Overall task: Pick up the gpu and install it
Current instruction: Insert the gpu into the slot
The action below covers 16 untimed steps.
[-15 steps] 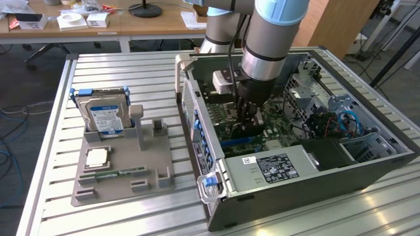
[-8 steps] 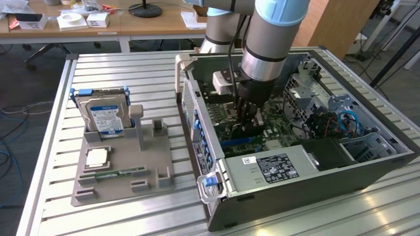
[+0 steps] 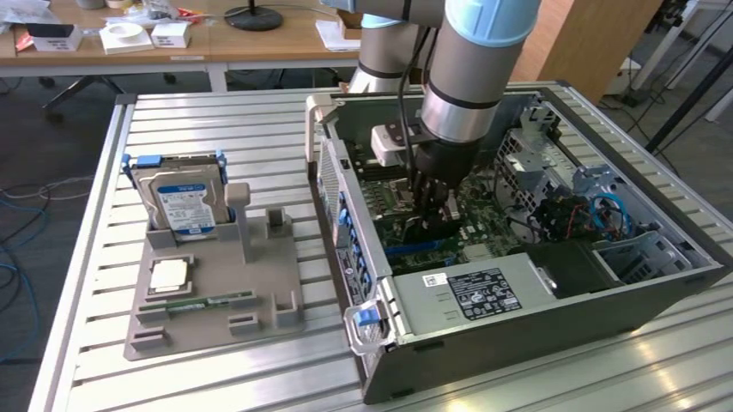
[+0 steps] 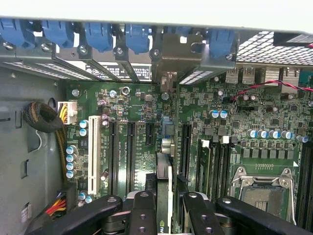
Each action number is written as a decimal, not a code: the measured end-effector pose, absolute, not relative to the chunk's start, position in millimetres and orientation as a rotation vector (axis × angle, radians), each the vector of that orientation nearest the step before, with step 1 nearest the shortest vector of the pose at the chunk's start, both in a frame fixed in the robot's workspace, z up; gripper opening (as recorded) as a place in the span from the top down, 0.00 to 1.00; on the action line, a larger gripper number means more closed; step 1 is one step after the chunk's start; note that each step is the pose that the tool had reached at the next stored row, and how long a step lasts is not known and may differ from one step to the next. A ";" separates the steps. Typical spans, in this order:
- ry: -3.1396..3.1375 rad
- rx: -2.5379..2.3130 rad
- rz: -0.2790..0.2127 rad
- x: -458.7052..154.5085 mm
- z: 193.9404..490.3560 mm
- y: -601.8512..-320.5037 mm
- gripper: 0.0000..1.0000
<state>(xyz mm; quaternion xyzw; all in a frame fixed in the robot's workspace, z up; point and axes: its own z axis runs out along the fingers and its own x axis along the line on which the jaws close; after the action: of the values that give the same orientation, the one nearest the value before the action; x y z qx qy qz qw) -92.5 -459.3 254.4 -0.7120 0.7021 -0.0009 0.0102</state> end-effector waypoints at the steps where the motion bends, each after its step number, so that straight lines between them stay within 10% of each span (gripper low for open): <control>1: 2.192 -2.222 -0.003 -92.5 254.2 -459.3 0.74; 16: 2.192 -2.222 -0.003 -92.5 253.0 -459.3 0.74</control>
<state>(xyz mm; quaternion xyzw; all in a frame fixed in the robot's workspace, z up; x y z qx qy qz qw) -92.5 -459.3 253.0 -0.7120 0.7021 -0.0008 0.0103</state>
